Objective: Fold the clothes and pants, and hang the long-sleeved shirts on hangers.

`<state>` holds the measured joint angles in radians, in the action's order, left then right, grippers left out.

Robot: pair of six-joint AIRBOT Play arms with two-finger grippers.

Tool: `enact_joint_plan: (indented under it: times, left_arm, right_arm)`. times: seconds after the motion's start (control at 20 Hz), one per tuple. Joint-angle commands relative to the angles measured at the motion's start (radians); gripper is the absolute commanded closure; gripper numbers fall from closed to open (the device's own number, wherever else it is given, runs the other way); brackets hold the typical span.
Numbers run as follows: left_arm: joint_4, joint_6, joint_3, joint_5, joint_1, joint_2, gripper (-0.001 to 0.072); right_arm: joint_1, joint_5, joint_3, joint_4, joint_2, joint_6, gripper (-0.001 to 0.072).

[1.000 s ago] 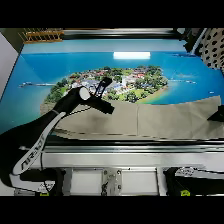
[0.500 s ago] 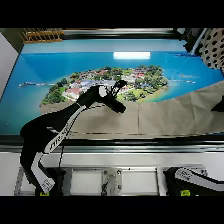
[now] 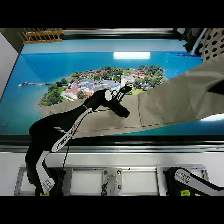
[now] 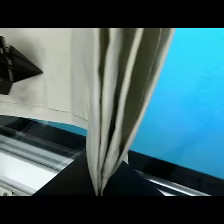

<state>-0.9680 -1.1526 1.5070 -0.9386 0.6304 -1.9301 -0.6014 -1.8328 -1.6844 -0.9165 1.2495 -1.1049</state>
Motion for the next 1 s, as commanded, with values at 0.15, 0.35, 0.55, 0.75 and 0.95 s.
enact_joint_plan:
  times: [0.15,0.35,0.55,0.75,0.95]
  left_arm:
    - [0.002,0.000,0.001,-0.001,0.008,-0.005,0.0701]
    - [0.005,0.000,0.001,-0.004,0.011,-0.003,0.0701]
    - [0.002,0.000,0.001,-0.003,0.008,0.027,0.0701]
    - [0.000,0.000,0.001,-0.004,-0.020,0.085,0.0700]
    - [-0.002,0.001,0.001,-0.005,-0.101,0.175,0.0701]
  right_arm:
    - [0.084,0.016,-0.071,0.220,-0.008,-0.002,0.0707]
    - [0.155,0.048,-0.071,0.312,-0.006,0.010,0.0707]
    - [0.270,0.056,-0.076,0.315,0.008,0.020,0.0707]
    - [0.410,0.057,-0.111,0.338,0.056,0.020,0.0707]
    - [0.556,0.083,-0.176,0.339,0.117,0.019,0.0707]
